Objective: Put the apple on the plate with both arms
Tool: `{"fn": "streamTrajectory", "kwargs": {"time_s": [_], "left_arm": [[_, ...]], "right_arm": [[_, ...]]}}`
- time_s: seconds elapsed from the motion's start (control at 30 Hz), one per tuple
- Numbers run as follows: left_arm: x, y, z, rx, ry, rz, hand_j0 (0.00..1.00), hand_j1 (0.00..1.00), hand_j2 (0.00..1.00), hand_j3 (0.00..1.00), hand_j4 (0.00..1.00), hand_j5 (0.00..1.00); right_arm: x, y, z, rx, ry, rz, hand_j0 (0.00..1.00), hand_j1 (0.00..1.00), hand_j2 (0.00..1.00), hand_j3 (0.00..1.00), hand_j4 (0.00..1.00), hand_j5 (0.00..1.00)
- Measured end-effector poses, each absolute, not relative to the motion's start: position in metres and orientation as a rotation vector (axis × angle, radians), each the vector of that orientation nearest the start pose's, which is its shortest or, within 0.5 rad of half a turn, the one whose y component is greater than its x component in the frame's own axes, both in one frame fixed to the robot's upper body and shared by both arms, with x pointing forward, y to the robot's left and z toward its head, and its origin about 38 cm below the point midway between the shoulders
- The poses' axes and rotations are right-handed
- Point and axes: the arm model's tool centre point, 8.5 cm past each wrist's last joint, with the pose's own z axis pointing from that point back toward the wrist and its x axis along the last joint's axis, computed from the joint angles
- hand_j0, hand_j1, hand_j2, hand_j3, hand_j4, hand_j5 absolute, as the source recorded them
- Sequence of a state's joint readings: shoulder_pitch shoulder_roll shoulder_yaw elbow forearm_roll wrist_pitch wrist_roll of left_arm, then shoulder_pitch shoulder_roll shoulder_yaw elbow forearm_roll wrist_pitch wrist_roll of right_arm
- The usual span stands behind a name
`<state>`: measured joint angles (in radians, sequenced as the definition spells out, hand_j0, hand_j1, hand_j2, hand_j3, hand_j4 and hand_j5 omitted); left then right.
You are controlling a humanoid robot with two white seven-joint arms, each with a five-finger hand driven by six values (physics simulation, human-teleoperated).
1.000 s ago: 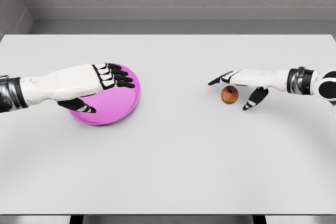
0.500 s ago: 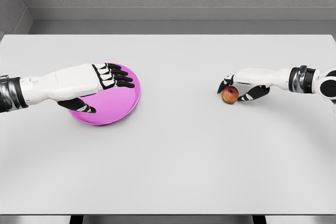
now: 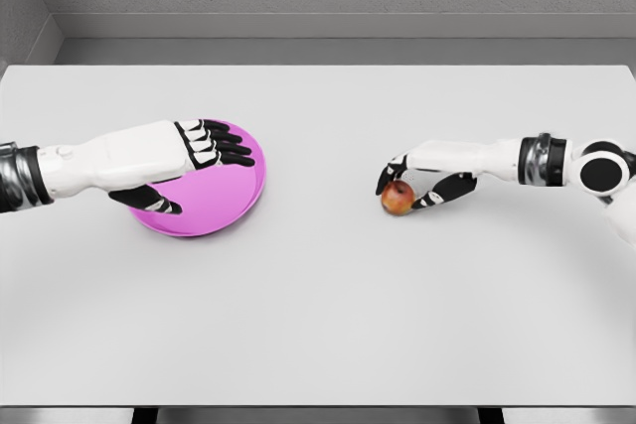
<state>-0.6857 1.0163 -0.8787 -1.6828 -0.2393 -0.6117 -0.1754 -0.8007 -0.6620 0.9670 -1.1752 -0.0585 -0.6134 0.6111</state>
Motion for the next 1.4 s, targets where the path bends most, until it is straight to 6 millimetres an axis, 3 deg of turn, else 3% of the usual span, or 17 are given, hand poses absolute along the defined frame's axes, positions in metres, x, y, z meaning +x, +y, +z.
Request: {"fn": "streamTrajectory", "kwargs": {"time_s": [0.1, 0.2, 0.27, 0.3, 0.43, 0.53, 0.63, 0.7, 0.87, 1.03, 1.4], "left_arm": [[0.38, 0.273, 0.235, -0.311, 2.319, 2.713, 1.0, 1.0, 1.0, 1.0, 1.0, 1.0], [0.38, 0.273, 0.235, -0.31, 2.318, 2.714, 1.0, 1.0, 1.0, 1.0, 1.0, 1.0], [0.38, 0.273, 0.235, -0.31, 2.318, 2.714, 1.0, 1.0, 1.0, 1.0, 1.0, 1.0], [0.38, 0.273, 0.235, -0.31, 2.318, 2.714, 1.0, 1.0, 1.0, 1.0, 1.0, 1.0], [0.38, 0.273, 0.235, -0.31, 2.318, 2.714, 1.0, 1.0, 1.0, 1.0, 1.0, 1.0], [0.38, 0.273, 0.235, -0.31, 2.317, 2.714, 1.0, 1.0, 1.0, 1.0, 1.0, 1.0], [0.381, 0.266, 0.236, -0.291, 2.318, 2.699, 1.0, 1.0, 1.0, 1.0, 1.0, 1.0], [0.387, 0.241, 0.241, -0.229, 2.266, 2.678, 1.0, 1.0, 1.0, 1.0, 1.0, 1.0], [0.386, 0.185, 0.235, -0.051, 2.197, 2.635, 1.0, 1.0, 1.0, 1.0, 1.0, 1.0], [0.398, 0.154, 0.23, -0.016, 2.14, 2.64, 1.0, 1.0, 1.0, 1.0, 1.0, 1.0], [0.403, 0.141, 0.203, -0.062, 1.997, 2.723, 1.0, 1.0, 1.0, 1.0, 1.0, 1.0]], "right_arm": [[0.448, -0.213, 0.153, 0.244, -1.455, 1.913, 0.65, 0.65, 0.65, 0.65, 0.65, 0.65], [0.447, -0.198, 0.158, 0.271, -1.479, 1.933, 0.68, 0.68, 0.68, 0.68, 0.68, 0.68], [0.448, -0.2, 0.159, 0.265, -1.486, 1.921, 0.87, 0.87, 0.87, 0.87, 0.87, 0.87], [0.452, -0.209, 0.162, 0.241, -1.492, 1.9, 1.0, 1.0, 1.0, 1.0, 1.0, 1.0], [0.467, -0.283, 0.177, 0.068, -1.496, 1.737, 1.0, 1.0, 1.0, 1.0, 1.0, 1.0], [0.471, -0.336, 0.175, -0.033, -1.475, 1.602, 1.0, 1.0, 1.0, 1.0, 1.0, 1.0], [0.476, -0.37, 0.183, -0.138, -1.461, 1.533, 1.0, 1.0, 1.0, 1.0, 1.0, 1.0], [0.478, -0.386, 0.189, -0.192, -1.46, 1.504, 1.0, 1.0, 1.0, 1.0, 1.0, 1.0], [0.481, -0.399, 0.203, -0.251, -1.476, 1.478, 1.0, 1.0, 1.0, 1.0, 1.0, 1.0], [0.481, -0.403, 0.206, -0.264, -1.485, 1.467, 1.0, 1.0, 1.0, 1.0, 1.0, 1.0], [0.478, -0.403, 0.215, -0.28, -1.497, 1.486, 1.0, 1.0, 1.0, 1.0, 1.0, 1.0]]}}
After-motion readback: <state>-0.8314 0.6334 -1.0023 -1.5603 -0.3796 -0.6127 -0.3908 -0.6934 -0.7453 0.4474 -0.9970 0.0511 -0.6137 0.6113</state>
